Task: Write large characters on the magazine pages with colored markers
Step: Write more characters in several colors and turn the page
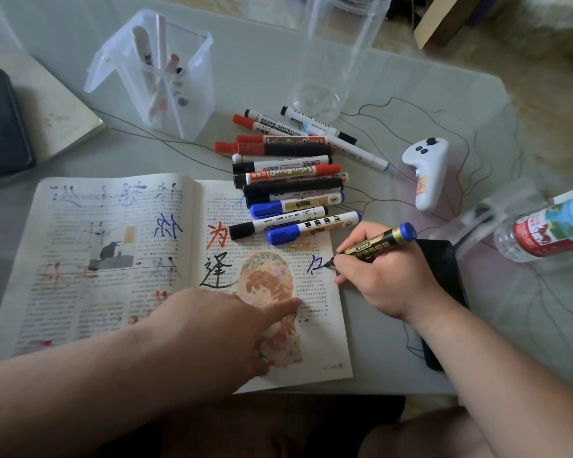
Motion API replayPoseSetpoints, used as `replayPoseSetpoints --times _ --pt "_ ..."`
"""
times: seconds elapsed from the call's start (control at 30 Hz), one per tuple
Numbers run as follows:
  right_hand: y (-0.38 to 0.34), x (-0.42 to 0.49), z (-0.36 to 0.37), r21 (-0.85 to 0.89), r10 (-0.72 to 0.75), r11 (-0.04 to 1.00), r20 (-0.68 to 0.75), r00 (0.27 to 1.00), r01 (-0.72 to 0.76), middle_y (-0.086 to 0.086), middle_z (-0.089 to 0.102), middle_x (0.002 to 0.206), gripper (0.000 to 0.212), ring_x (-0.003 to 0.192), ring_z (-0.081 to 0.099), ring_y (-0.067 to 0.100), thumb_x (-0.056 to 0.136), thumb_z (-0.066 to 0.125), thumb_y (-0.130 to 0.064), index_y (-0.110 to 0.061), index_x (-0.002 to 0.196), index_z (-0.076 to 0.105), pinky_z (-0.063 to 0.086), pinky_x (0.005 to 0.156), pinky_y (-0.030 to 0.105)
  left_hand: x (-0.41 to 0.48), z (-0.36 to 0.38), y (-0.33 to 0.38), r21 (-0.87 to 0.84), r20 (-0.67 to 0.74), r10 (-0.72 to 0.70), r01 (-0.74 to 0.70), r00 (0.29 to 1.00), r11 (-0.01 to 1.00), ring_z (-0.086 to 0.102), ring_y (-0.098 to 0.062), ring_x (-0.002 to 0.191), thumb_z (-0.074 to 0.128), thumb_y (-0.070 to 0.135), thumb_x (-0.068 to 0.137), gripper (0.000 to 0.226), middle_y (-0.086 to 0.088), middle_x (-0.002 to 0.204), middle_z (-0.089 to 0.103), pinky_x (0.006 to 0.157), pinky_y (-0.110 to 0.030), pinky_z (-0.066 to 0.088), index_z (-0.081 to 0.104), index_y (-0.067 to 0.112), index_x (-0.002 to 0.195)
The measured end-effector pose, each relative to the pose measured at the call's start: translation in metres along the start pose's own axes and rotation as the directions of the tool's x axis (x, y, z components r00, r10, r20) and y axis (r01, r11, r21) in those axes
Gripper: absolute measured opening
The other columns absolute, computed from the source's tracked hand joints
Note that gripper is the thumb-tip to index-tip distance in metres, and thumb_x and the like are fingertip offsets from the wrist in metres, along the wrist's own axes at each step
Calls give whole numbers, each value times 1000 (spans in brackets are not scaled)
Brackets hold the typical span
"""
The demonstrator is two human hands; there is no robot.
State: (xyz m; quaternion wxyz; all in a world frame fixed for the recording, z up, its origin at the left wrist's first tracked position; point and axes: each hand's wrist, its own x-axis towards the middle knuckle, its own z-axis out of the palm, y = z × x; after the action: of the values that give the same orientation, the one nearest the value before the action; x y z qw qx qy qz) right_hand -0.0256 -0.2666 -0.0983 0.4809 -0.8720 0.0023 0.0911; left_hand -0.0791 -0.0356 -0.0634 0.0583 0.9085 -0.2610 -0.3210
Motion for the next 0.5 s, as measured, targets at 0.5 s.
replayPoseSetpoints --times 0.5 --pt "-2 0 -2 -37 -7 999 31 999 8 13 70 67 9 69 68 33 67 71 -21 -15 73 66 58 67 48 -1 -1 0 1 -7 0 0 1000 1000 63 -18 112 43 68 95 76 7 122 65 80 -32 50 -15 66 144"
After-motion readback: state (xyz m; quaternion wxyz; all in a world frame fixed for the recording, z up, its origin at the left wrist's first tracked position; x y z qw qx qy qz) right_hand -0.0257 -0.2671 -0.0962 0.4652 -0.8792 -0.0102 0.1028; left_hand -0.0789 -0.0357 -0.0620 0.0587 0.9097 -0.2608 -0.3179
